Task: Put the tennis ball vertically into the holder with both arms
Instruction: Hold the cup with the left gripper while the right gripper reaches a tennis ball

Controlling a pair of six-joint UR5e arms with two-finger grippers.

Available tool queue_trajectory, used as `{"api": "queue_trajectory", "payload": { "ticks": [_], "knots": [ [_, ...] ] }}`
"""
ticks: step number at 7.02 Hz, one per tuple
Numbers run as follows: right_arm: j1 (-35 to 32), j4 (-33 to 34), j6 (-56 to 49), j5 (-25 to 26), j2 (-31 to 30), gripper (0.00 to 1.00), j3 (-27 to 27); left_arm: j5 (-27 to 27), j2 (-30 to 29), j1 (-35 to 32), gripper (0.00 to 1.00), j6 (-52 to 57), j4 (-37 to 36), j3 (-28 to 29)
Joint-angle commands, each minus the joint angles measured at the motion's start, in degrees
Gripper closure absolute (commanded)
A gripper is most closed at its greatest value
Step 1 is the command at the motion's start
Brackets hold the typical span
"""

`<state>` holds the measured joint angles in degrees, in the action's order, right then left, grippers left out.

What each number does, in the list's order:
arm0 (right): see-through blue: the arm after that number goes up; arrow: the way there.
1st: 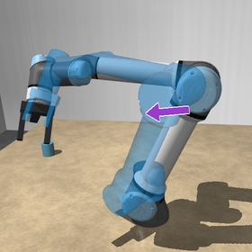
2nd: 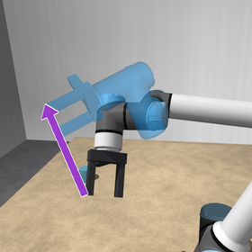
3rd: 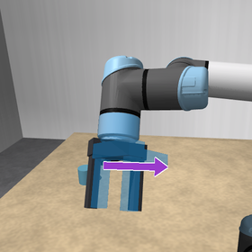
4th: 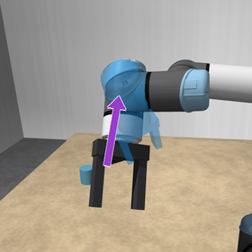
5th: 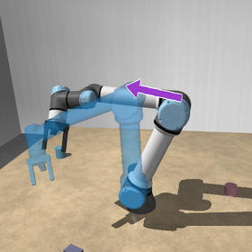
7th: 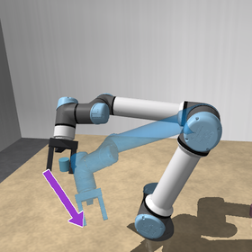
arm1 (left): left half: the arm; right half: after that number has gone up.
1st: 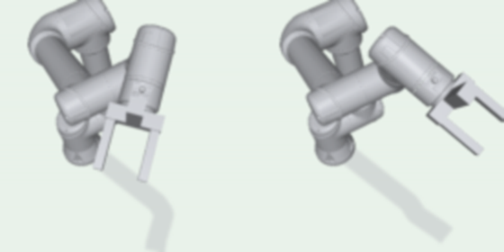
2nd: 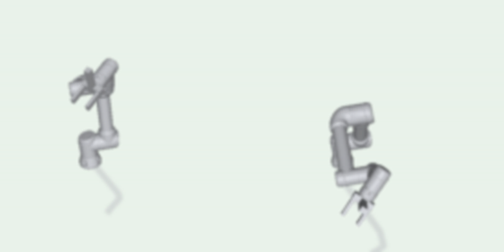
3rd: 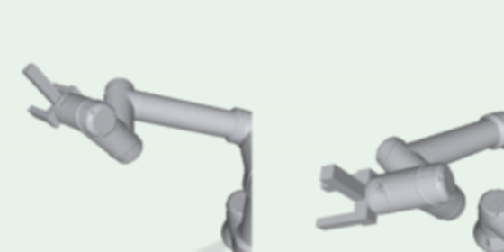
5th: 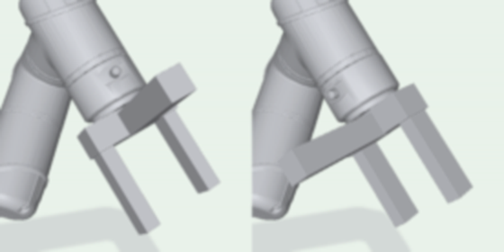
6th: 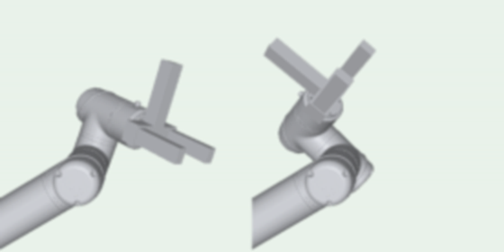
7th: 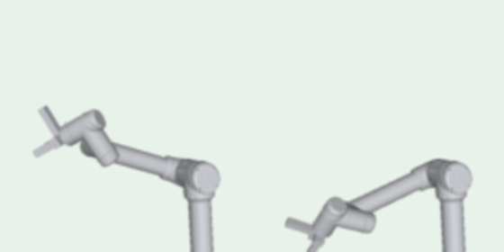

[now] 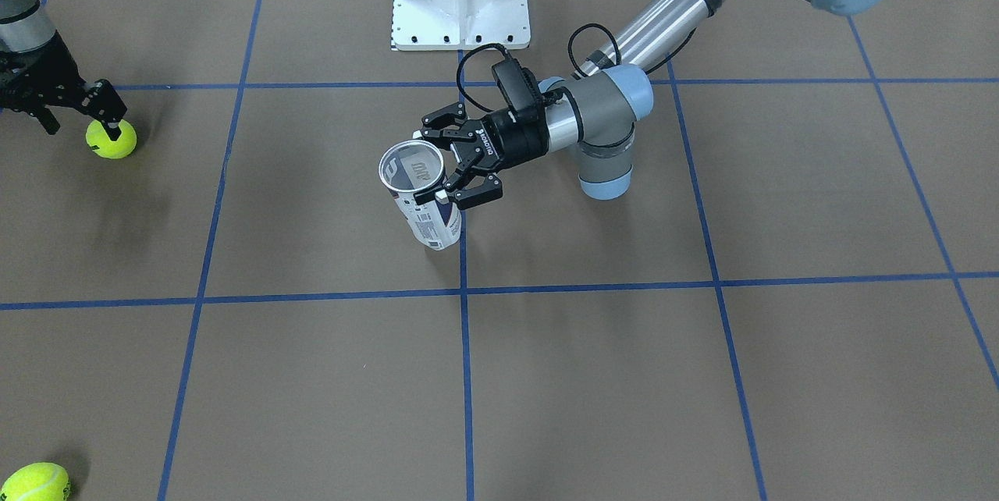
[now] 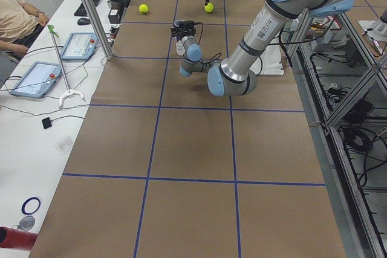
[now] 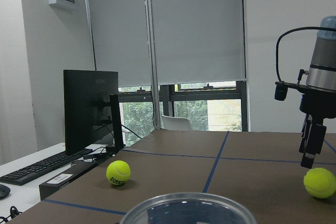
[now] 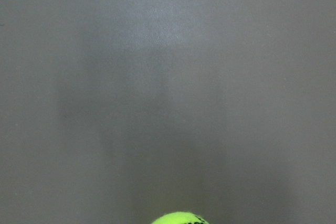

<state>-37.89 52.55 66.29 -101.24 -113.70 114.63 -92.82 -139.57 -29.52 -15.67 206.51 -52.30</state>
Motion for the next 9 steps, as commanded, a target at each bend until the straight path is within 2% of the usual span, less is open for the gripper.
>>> {"api": "queue_trajectory", "payload": {
  "ticks": [1,2,4,5,6,7,8,9],
  "knots": [
    [2.8,0.0,2.2,1.3,-0.4,0.00,-0.2,0.0,0.0,0.1,0.32,0.0,0.0,-0.1],
    [5.5,0.0,3.7,4.3,-0.3,0.00,-0.9,0.0,0.0,0.0,0.32,0.0,0.0,0.0],
    [8.3,-0.1,5.5,7.0,-0.2,0.00,-2.6,0.0,0.0,0.0,0.32,-0.1,0.0,0.0],
    [8.8,-0.1,5.5,7.8,-0.2,0.03,-2.8,0.0,0.0,0.0,0.32,0.0,-0.1,0.0],
    [8.8,-0.1,5.5,7.9,-0.1,0.56,-2.8,0.0,0.0,0.1,0.32,0.0,-0.1,0.0],
    [8.8,-0.1,5.5,7.9,0.3,0.79,-2.7,0.0,0.0,0.1,0.32,-0.1,-0.1,0.0],
    [8.7,0.0,5.5,7.6,1.2,0.86,-2.3,0.0,0.0,0.0,0.32,-0.1,-0.1,0.1],
    [7.8,-0.2,5.4,6.9,2.6,0.87,-1.6,-0.1,0.1,0.1,0.31,0.0,-0.1,0.1]
  ]
}}
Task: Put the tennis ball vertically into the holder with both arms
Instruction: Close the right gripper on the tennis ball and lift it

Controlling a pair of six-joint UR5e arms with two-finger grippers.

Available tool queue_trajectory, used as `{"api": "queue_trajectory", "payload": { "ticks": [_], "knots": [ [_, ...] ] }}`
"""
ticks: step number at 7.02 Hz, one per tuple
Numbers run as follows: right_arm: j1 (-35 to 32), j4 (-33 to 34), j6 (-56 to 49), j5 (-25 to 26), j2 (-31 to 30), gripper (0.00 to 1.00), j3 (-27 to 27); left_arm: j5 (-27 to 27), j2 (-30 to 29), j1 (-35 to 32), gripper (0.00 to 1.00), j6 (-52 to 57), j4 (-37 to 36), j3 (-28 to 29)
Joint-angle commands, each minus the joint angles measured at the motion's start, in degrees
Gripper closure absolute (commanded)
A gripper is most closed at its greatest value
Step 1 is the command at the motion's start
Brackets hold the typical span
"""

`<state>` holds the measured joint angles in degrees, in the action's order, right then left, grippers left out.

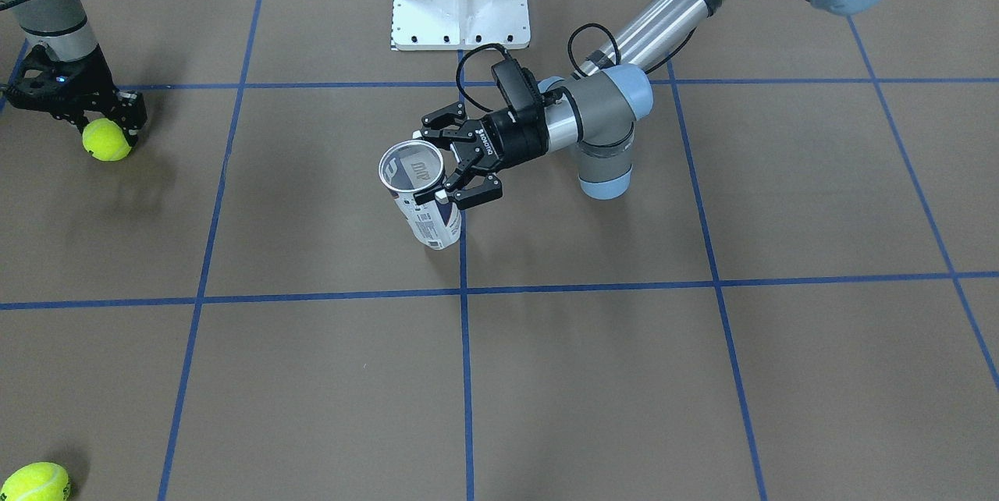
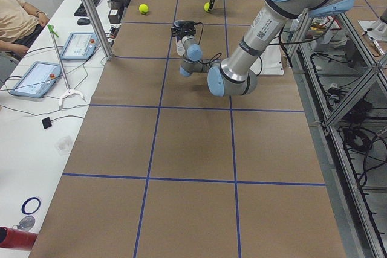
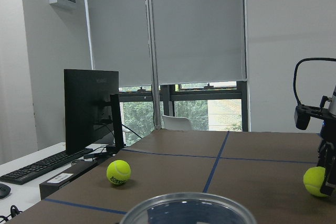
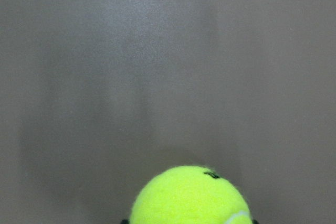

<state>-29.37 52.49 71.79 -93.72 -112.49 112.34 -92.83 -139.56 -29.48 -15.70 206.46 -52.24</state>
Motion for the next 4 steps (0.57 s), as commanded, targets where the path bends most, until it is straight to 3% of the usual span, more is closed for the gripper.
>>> {"api": "queue_trajectory", "payload": {
  "ticks": [1,4],
  "knots": [
    [-2.8,0.0,-0.2,-2.7,3.2,0.87,1.8,-0.2,0.1,0.0,0.32,0.1,0.1,0.2],
    [-15.9,1.7,-0.9,-17.2,13.6,0.86,1.9,-0.4,1.6,0.2,0.32,0.1,1.1,0.4]
  ]
}}
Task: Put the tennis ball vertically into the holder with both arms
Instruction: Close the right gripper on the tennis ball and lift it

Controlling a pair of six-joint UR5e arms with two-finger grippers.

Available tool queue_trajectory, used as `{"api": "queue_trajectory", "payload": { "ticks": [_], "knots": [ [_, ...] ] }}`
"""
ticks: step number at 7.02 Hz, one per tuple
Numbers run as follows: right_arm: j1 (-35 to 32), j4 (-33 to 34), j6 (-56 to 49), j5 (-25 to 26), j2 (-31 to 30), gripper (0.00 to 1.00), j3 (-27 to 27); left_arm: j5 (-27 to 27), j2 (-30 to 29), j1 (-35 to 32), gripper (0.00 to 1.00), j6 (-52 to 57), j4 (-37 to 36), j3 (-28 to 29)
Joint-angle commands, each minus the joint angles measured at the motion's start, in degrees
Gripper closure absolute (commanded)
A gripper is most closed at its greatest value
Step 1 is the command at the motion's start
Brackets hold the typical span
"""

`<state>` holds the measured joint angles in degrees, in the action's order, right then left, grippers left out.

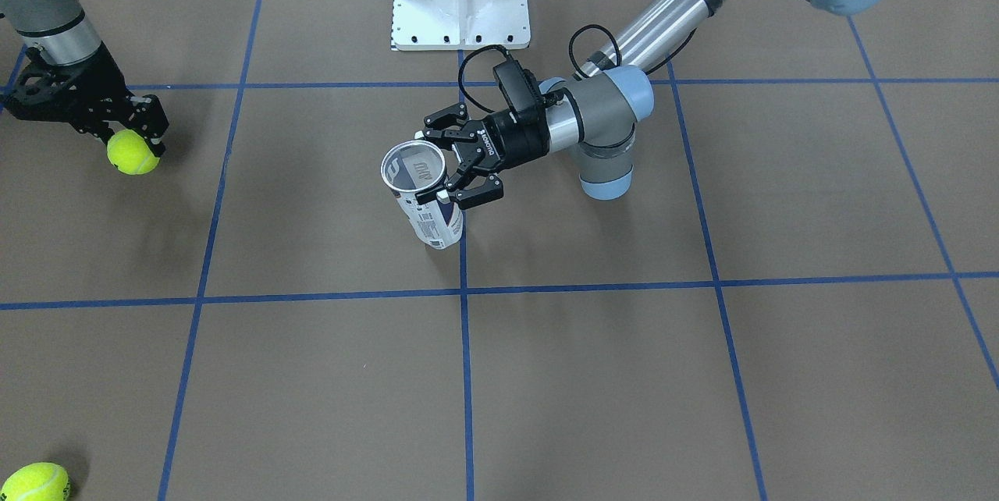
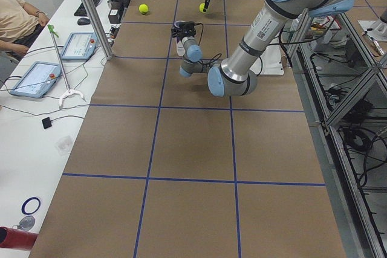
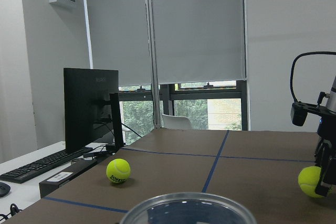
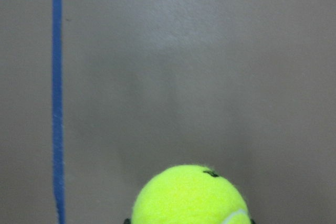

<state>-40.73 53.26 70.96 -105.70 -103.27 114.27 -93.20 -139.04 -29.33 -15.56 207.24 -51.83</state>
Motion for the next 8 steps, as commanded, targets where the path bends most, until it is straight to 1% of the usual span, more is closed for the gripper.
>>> {"api": "queue_trajectory", "payload": {
  "ticks": [1,2,4,5,6,8],
  "knots": [
    [-6.8,10.3,0.0,-6.8,12.3,0.86,0.4,0.0,1.5,0.1,0.32,0.0,0.4,0.0],
    [-6.9,21.5,0.0,-6.8,22.0,0.86,0.5,0.0,1.6,0.1,0.31,0.0,0.4,0.0],
    [-6.7,44.6,0.7,-7.1,39.1,0.86,4.5,0.0,1.6,0.0,0.32,-0.1,0.4,0.0],
    [-6.7,51.0,1.0,-7.8,44.6,0.85,5.3,0.0,1.6,0.1,0.31,-0.3,0.4,0.0],
    [-6.7,52.4,1.8,-7.8,46.2,0.85,5.7,0.1,1.4,0.1,0.31,-0.5,0.4,-0.2],
    [-6.4,52.5,2.7,-7.8,48.3,0.84,5.3,0.1,1.4,0.1,0.31,-1.3,0.4,-0.7]
  ]
}}
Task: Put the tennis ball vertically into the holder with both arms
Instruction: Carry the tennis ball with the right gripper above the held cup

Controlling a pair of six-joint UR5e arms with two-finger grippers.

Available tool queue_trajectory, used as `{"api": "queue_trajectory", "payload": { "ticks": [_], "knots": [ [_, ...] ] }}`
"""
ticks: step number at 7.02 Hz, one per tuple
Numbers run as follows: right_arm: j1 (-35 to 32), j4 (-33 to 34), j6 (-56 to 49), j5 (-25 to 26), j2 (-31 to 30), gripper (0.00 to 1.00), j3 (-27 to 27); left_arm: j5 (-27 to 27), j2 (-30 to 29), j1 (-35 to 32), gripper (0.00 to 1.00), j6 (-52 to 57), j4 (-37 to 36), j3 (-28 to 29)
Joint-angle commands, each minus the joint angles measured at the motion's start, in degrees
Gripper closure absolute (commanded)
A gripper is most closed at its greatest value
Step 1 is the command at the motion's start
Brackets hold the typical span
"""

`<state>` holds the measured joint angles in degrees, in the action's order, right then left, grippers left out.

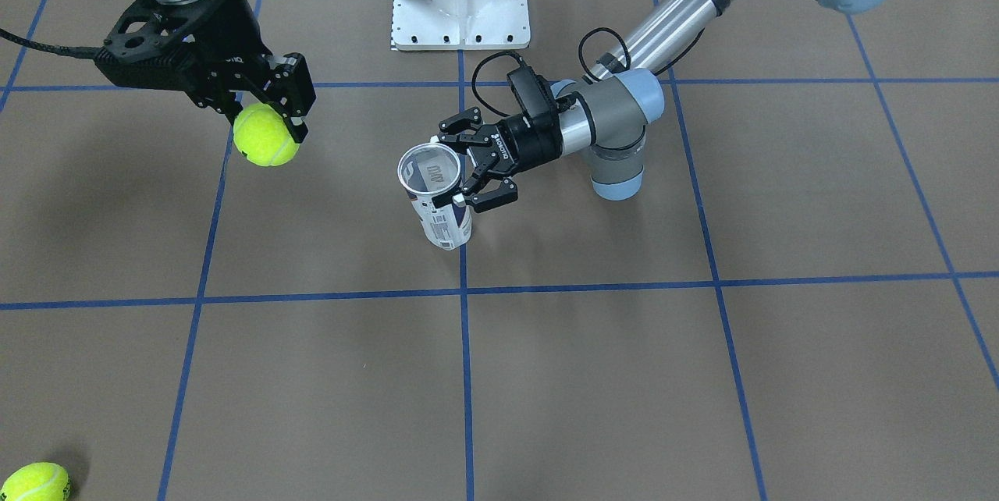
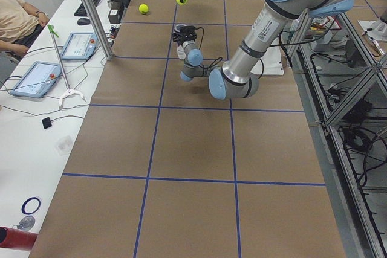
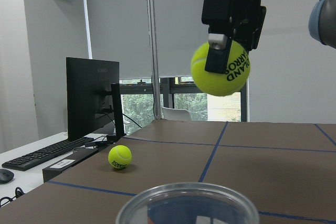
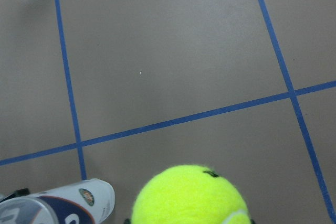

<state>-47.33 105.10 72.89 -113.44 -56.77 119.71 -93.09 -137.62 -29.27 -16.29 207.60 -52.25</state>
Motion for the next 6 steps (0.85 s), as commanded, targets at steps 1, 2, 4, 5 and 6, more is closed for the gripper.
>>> {"api": "queue_trajectory", "payload": {
  "ticks": [1,2,4,5,6],
  "knots": [
    [0.6,0.7,3.7,0.0,5.1,0.84,-1.9,0.0,0.0,0.0,0.31,-0.7,0.0,-0.3],
    [1.6,1.5,5.7,0.0,8.9,0.83,-4.5,0.1,0.0,0.0,0.31,-0.7,0.0,-0.3],
    [4.1,2.2,8.8,0.9,15.3,0.80,-9.8,0.0,0.0,0.0,0.31,-0.7,0.0,-0.4],
    [5.5,2.2,9.1,2.0,16.9,0.79,-11.9,0.0,0.0,0.0,0.31,-0.7,0.0,-0.4],
    [7.4,2.2,9.1,4.2,17.2,0.75,-12.2,0.0,0.0,0.0,0.31,-0.7,0.0,-0.4]
  ]
}}
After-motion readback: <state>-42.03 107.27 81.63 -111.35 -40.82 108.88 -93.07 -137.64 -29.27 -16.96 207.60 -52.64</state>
